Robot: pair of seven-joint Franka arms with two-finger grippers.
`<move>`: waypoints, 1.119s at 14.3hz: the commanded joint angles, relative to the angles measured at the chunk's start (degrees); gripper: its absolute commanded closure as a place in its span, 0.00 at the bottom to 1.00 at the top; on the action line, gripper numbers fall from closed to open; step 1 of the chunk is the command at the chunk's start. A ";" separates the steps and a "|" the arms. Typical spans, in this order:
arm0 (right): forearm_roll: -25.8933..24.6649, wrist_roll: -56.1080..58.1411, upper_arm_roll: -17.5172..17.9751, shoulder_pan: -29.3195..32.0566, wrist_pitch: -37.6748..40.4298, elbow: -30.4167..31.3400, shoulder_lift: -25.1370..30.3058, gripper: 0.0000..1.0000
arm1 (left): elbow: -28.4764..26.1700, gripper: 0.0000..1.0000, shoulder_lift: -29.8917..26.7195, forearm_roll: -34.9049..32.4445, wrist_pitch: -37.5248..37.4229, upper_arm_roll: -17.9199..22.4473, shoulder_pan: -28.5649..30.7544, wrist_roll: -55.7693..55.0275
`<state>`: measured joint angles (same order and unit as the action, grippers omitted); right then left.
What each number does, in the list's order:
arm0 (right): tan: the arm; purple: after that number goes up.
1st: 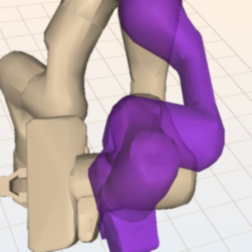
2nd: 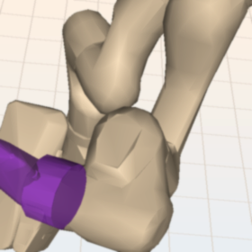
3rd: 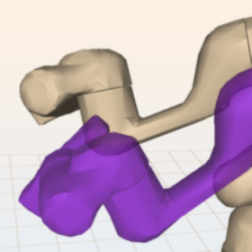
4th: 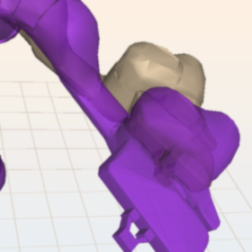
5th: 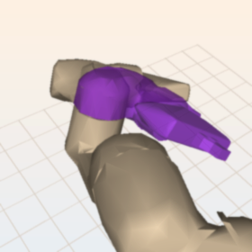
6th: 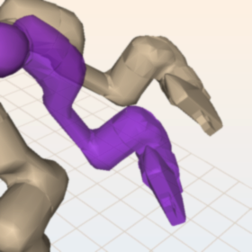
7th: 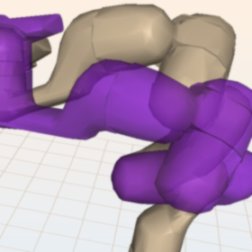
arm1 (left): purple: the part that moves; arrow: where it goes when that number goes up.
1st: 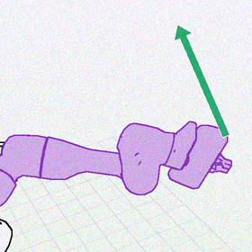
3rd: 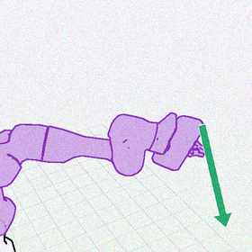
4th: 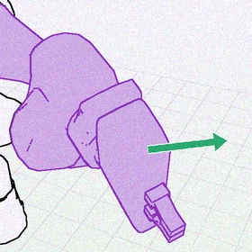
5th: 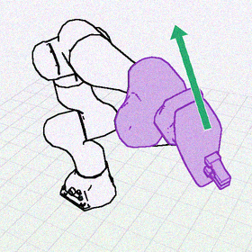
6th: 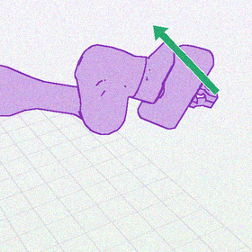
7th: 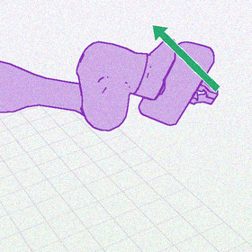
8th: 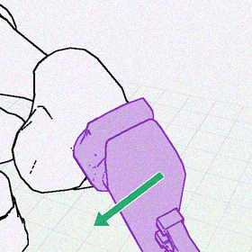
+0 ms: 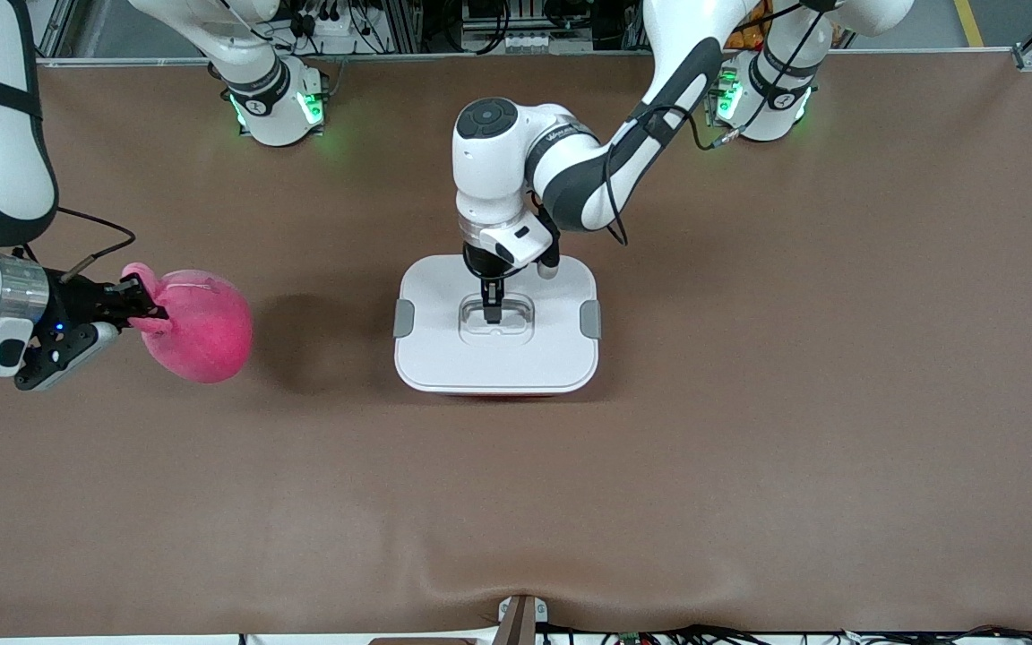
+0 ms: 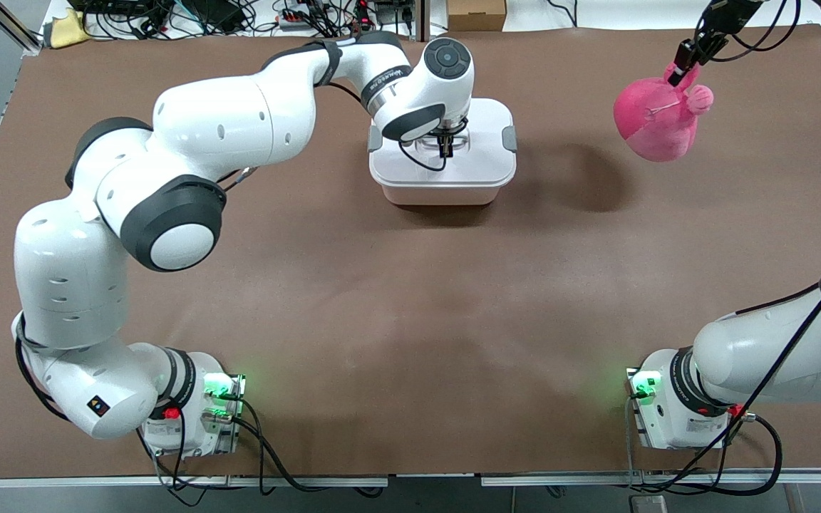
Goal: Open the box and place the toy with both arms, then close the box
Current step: 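Lift the pink plush with the right gripper, holding the lid handle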
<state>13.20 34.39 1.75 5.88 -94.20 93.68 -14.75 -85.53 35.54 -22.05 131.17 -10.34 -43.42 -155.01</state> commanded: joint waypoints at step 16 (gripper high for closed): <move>10.45 -7.06 -0.26 -3.42 0.68 -6.14 -5.02 1.00 | 0.19 0.99 -0.82 -1.94 -0.12 0.14 0.09 -0.91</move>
<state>22.41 25.85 1.71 2.20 -94.72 89.27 -19.01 -85.13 35.47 -22.27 131.27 -10.26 -43.35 -155.01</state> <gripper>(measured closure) 0.872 0.930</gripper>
